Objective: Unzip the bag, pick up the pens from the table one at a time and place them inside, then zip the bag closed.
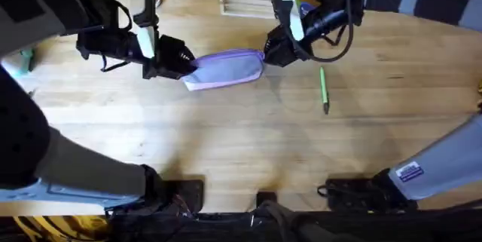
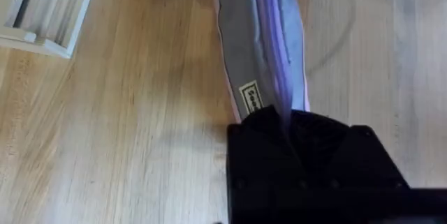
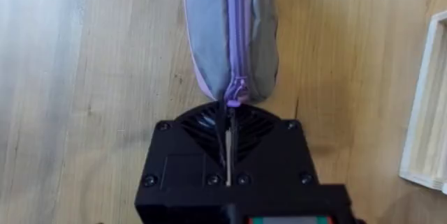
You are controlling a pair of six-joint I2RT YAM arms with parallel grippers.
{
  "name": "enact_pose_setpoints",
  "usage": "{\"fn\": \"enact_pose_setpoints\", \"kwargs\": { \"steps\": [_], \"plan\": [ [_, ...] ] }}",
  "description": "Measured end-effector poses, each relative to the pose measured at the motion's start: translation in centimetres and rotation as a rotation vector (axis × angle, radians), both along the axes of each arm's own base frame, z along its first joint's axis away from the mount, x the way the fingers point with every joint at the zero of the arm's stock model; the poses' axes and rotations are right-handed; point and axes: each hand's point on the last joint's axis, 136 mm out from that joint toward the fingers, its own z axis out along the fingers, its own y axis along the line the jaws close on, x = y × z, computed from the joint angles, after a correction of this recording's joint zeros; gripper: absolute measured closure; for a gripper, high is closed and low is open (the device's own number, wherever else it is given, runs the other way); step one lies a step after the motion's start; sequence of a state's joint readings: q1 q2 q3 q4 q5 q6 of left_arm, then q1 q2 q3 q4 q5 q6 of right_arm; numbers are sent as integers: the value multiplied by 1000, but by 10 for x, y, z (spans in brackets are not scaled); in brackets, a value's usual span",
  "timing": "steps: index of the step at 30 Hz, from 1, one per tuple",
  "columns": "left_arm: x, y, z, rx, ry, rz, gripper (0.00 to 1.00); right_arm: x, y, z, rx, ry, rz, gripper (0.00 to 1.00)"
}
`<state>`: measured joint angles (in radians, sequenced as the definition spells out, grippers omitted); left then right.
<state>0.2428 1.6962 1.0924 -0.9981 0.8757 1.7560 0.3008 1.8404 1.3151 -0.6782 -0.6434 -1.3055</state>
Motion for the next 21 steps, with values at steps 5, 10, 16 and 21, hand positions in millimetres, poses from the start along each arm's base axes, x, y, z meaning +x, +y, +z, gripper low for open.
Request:
{"fn": "enact_pose_setpoints", "kwargs": {
  "steps": [5, 10, 16, 21],
  "plan": [
    [0, 0, 0, 1, -1, 0, 959, 1, 0, 25, 18, -66, -1, 968],
    [0, 0, 0, 1, -1, 0, 959, 3, 1, 52, 45, -138, 1, 968],
    [0, 0, 0, 1, -1, 0, 959, 1, 2, 62, 58, -160, 3, 968],
    [0, 0, 0, 1, -1, 0, 959, 0, 3, 62, 58, -160, 8, 968]
  ]
}}
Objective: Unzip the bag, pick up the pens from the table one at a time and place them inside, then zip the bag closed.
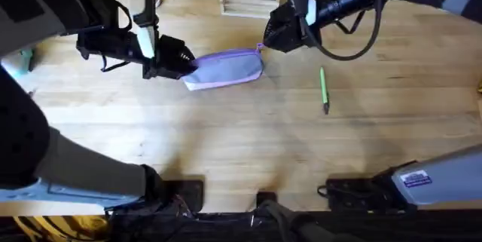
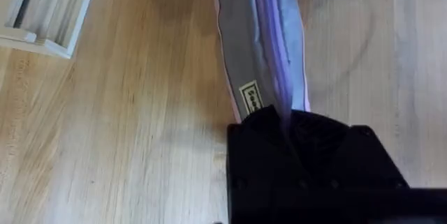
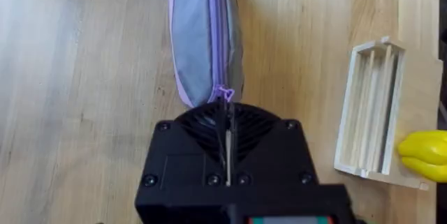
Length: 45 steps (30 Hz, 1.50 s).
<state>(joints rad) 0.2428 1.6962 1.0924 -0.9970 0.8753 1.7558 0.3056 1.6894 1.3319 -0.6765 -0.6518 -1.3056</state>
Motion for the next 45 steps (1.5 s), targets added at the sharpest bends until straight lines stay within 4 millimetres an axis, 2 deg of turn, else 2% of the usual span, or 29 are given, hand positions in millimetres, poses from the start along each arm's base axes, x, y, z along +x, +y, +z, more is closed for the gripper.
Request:
{"fn": "enact_pose_setpoints", "kwargs": {
  "steps": [6, 16, 17, 23, 24, 40, 45],
  "plan": [
    [0, 0, 0, 0, 0, 0, 959, -1, 0, 5, 4, -12, 2, 968],
    [0, 0, 0, 0, 0, 0, 959, -7, -1, 39, 32, -102, 2, 968],
    [0, 0, 0, 0, 0, 0, 959, -8, -2, 41, 34, -103, 1, 897],
    [0, 0, 0, 0, 0, 0, 959, -4, -5, 38, 4, -118, -11, 58],
    [0, 0, 0, 0, 0, 0, 959, -3, -7, 37, -10, -125, -17, 17],
    [0, 0, 0, 0, 0, 0, 959, -2, -14, 31, -56, -119, -39, 5],
    [0, 0, 0, 0, 0, 0, 959, -5, -15, 17, -74, -62, -36, 5]
  ]
}}
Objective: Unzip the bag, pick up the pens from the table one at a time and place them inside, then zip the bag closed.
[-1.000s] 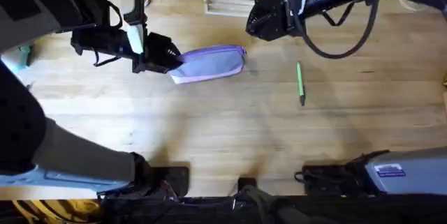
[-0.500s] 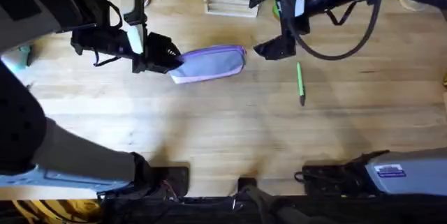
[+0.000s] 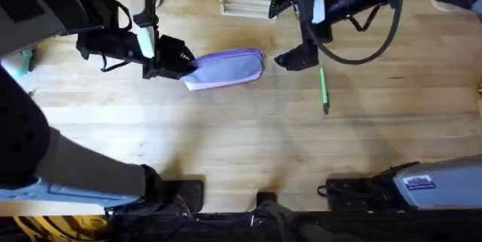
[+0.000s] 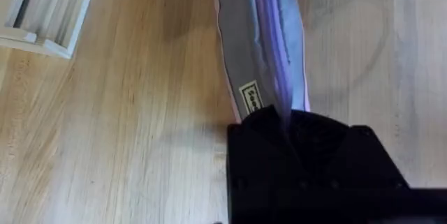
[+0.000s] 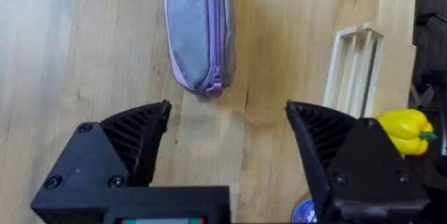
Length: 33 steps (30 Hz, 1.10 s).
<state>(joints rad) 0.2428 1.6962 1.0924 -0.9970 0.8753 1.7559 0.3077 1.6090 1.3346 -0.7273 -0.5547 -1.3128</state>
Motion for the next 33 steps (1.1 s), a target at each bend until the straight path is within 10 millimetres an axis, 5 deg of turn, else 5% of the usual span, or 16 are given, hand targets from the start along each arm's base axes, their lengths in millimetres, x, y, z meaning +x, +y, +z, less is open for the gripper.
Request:
{"fn": "enact_pose_setpoints", "kwargs": {
  "steps": [14, 19, 25, 33],
  "plan": [
    [0, 0, 0, 0, 0, 0, 959, 1, 10, -67, -1, 208, 24, 49],
    [0, 0, 0, 0, 0, 0, 959, 0, 12, -71, 7, 226, 27, 99],
    [0, 0, 0, 0, 0, 0, 959, 0, 12, -75, 7, 239, 28, 358],
    [0, 0, 0, 0, 0, 0, 959, 1, 13, -74, 16, 232, 30, 420]
  ]
}}
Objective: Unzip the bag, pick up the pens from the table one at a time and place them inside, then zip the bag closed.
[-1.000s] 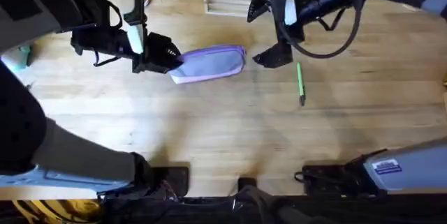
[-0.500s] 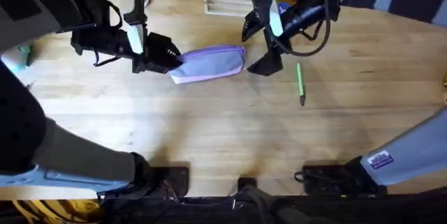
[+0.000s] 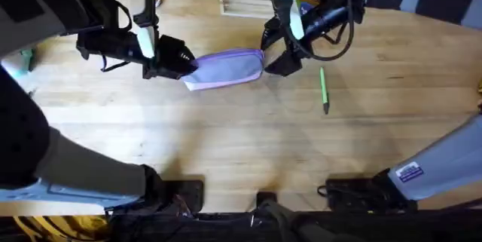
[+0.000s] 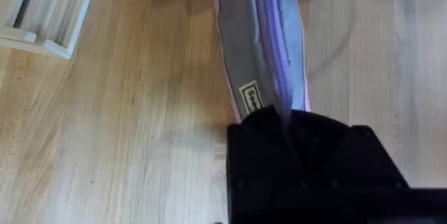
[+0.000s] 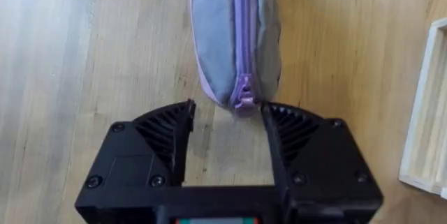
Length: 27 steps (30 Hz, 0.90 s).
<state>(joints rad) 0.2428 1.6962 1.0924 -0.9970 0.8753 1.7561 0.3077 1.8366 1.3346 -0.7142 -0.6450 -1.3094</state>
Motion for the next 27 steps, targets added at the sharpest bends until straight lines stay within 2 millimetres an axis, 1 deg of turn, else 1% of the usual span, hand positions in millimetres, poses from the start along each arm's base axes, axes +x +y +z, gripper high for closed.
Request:
{"fn": "enact_pose_setpoints", "kwargs": {
  "steps": [1, 2, 3, 4, 6, 8, 12, 13, 14, 16, 17, 27],
  "plan": [
    [0, 0, 0, 0, 0, 0, 959, 1, 0, 0, 2, -7, 0, 427],
    [0, 0, 0, 0, 0, 0, 959, 2, 1, 1, 5, -12, 0, 457],
    [0, 0, 0, 0, 0, 0, 959, 3, 2, 2, 10, -17, 2, 495],
    [0, 0, 0, 0, 0, 0, 959, 5, 3, 2, 16, -24, 2, 560],
    [0, 0, 0, 0, 0, 0, 959, 6, 3, 3, 21, -31, 3, 636],
    [0, 0, 0, 0, 1, 0, 959, 6, 3, 3, 21, -31, 3, 661],
    [0, 0, 0, 0, 1, 0, 959, 6, 3, 4, 22, -32, 3, 673],
    [0, 0, 0, 0, 1, 0, 959, 6, 3, 3, 22, -32, 3, 697],
    [0, 0, 0, 0, 1, 0, 960, 6, 4, 4, 22, -33, 3, 747],
    [0, 0, 0, 0, 2, 0, 959, 7, 3, 3, 21, -32, 0, 927],
    [0, 0, 0, 0, 1, 0, 959, 7, 3, 3, 20, -32, 1, 955],
    [0, 0, 0, 0, 1, 0, 959, 7, 3, 3, 20, -32, 0, 966]
  ]
}}
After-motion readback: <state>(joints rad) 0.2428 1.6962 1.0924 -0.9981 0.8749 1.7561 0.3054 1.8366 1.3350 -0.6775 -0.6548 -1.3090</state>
